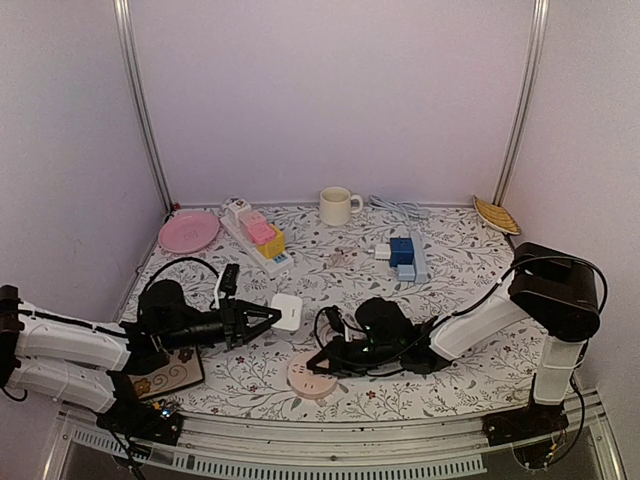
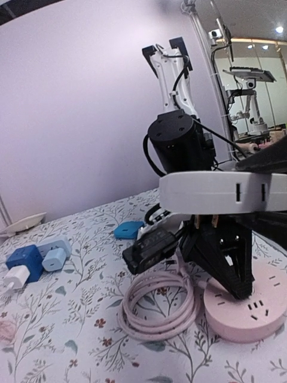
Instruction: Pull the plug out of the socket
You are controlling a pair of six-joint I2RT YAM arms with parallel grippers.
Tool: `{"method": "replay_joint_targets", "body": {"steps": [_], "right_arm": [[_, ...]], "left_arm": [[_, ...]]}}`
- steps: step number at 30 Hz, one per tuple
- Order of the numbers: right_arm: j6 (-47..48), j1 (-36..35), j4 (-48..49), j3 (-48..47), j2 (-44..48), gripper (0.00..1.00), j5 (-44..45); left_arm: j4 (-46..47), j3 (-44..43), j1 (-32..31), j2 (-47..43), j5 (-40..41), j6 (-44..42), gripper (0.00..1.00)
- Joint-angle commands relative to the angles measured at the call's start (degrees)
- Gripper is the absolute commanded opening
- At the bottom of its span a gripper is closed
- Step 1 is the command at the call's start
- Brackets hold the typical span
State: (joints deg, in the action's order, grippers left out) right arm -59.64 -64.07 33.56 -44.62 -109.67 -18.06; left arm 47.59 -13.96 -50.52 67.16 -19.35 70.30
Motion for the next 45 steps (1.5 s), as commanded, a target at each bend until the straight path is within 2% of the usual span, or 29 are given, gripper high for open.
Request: {"method": "replay_joint_targets", "body": {"steps": [1, 5, 7, 10, 14, 19, 28, 31, 33, 34, 38, 43, 45], "right_arm": [[2.49, 0.44, -10.61, 1.12, 2.32, 0.03, 4.27], [3.94, 0.45, -12.75, -0.17, 6.62, 0.03, 5.49], [4.69, 0.51, -14.21, -0.75, 8.72, 0.03, 6.3], [5.92, 0.65, -16.53, -1.29, 12.16, 0.04, 7.52], [6.96, 1.37, -19.39, -0.79, 16.73, 0.04, 9.04], [8.0, 2.49, -22.81, 1.03, 23.45, 0.05, 11.3], [9.59, 3.78, -26.67, 2.29, 33.24, 0.11, 13.59], [9.92, 3.78, -27.62, 2.09, 34.22, 0.12, 14.06], [10.06, 3.78, -28.04, 2.01, 34.49, 0.14, 14.42], [10.07, 3.78, -28.17, 2.07, 34.59, 0.15, 14.52], [10.31, 3.79, -28.61, 2.17, 34.94, 0.18, 14.96], [10.92, 3.79, -29.5, 2.33, 35.44, 0.36, 15.5], [11.01, 3.78, -29.73, 2.48, 35.61, 0.43, 15.56]], "left_arm": [[-23.16, -3.58, 3.49, -8.53, 5.25, -9.03, 0.0], [-44.66, -8.11, 6.69, -12.72, 12.71, -14.94, 0.0], [-48.34, -8.51, 7.94, -13.78, 14.4, -15.84, 0.0], [-45.27, -5.74, 9.89, -13.99, 11.44, -15.05, 0.0], [-40.57, -2.07, 12.73, -9.72, 6.41, -13.37, 0.0], [-36.7, -0.46, 14.1, -5.29, 4.73, -13.33, 0.0], [-34.98, 1.6, 18.13, -0.26, 2.04, -13.07, 0.0], [-35.31, 1.41, 18.52, 1.33, 2.04, -13.51, 0.05], [-35.38, 1.36, 18.53, 2.01, 2.25, -13.76, 0.12], [-35.38, 1.37, 18.6, 2.23, 2.3, -13.83, 0.2], [-37.67, 0.67, 18.54, 1.79, 3.2, -14.59, 0.42], [-43.93, -0.89, 18.56, -1.85, 7.24, -16.55, 0.72], [-46.13, -1.5, 18.54, -3.48, 8.69, -17.25, 0.79]]}}
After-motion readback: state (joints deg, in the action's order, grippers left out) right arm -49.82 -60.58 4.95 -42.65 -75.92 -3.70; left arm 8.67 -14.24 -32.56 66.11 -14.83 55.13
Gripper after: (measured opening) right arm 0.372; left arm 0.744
